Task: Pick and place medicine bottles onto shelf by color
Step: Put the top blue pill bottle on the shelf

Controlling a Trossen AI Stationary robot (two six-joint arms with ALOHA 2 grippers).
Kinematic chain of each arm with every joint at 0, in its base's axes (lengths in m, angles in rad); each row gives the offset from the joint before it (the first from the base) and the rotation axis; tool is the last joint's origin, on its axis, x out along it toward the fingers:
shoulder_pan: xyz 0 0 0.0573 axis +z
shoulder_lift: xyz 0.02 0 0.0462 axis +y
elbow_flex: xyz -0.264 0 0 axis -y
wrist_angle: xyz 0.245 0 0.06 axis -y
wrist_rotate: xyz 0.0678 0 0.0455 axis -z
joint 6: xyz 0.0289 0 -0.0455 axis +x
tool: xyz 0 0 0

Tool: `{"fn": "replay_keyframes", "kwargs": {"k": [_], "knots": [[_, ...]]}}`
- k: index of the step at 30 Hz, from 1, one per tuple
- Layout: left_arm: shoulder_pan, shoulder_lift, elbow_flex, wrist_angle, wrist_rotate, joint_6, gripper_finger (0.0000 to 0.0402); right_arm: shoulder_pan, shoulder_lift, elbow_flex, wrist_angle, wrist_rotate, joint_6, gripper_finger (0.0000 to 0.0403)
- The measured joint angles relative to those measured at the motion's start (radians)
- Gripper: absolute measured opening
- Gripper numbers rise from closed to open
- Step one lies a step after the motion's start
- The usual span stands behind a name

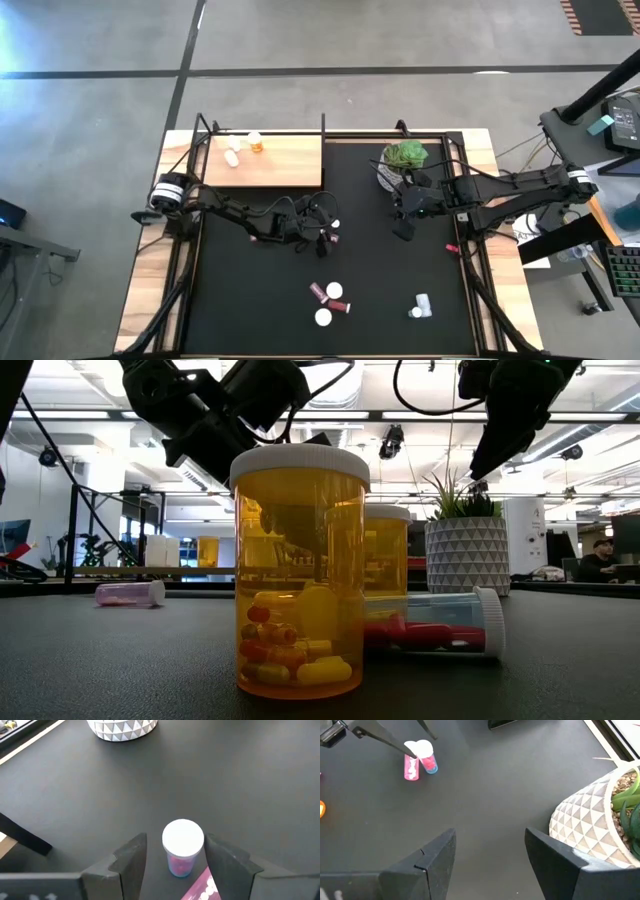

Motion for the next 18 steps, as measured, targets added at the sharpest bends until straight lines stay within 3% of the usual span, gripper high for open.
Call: {"fn": "replay_keyframes", "kwargs": {"k": [18], "knots": [[0.007,0.0,0.003,0.001,0.025,0.001,0.0182,0.0,0.0,0.0,0.0,0.003,0.0,0.0228]]}}
